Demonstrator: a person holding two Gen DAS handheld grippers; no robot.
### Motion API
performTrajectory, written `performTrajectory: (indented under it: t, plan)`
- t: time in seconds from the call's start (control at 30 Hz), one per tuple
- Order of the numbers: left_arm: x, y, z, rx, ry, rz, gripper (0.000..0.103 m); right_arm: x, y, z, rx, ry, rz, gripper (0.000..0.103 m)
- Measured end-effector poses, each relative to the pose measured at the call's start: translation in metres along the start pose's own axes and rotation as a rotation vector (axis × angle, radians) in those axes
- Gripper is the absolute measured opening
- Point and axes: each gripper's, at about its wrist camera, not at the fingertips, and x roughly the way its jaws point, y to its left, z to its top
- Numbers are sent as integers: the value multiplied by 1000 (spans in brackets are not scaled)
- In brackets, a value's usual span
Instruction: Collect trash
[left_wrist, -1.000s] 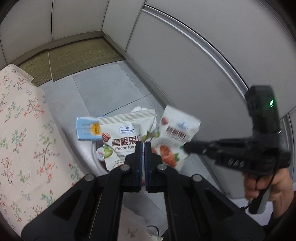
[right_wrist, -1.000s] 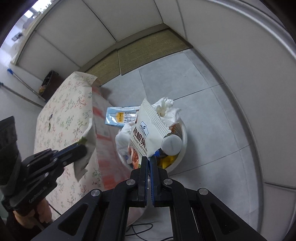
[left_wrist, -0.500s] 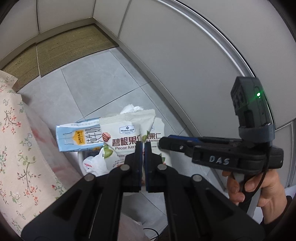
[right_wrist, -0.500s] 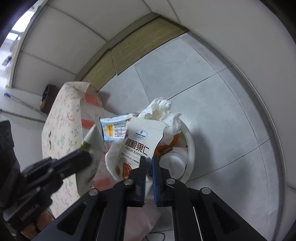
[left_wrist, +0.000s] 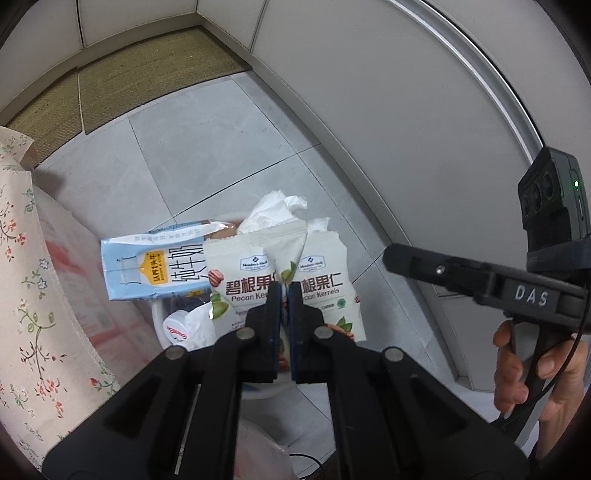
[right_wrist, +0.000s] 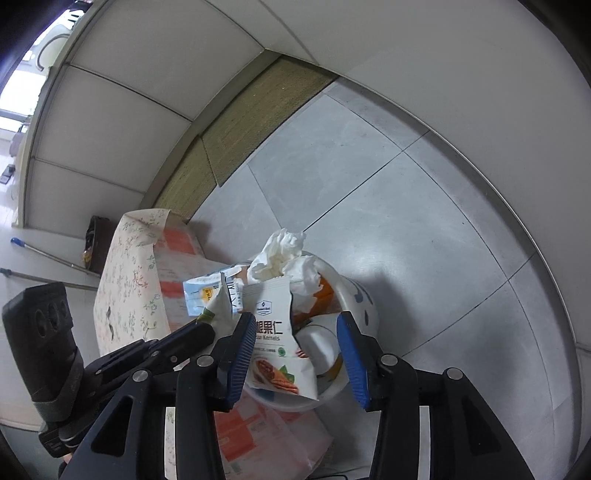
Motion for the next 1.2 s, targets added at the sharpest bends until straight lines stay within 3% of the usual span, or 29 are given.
performTrajectory:
  t: [0.03,0.1,0.17,0.37,0.63,0.8,0.93,1.03,1.1,1.2]
  plan:
    - [-1,-1,-1,-1,1,-1,4,-1,-1,0,3,-2,1,47]
    - [-1,-1,0,-4,1,-10,27,-3,-4,1,9,-8,-1,47]
    - [-3,-2,0,-1,-16,-1,37,-5,-5,1,12,-13,-3,48]
    - [-21,-4,-3,10,-34,8,39,-14,1,-2,-25,-22,-57,48]
    - [-99,2,-44,61,-128,70,60,-66,44,-31,-138,-88,-147,56]
    - [-170,6,-93,57,-218,116,77,-114,88,-72,-245,-143,-218,63]
    - [-221,6,-139,42,-273,185,83,-152,115,-114,-308,-211,-265,70]
    - [-250,8,-171,-4,-299,247,92,-178,134,-152,-331,-276,-276,73]
    - [-273,11,-197,-55,-331,310,97,-189,145,-179,-360,-304,-295,82]
    - [-301,12,-238,-131,-382,382,98,-206,166,-226,-399,-392,-330,85]
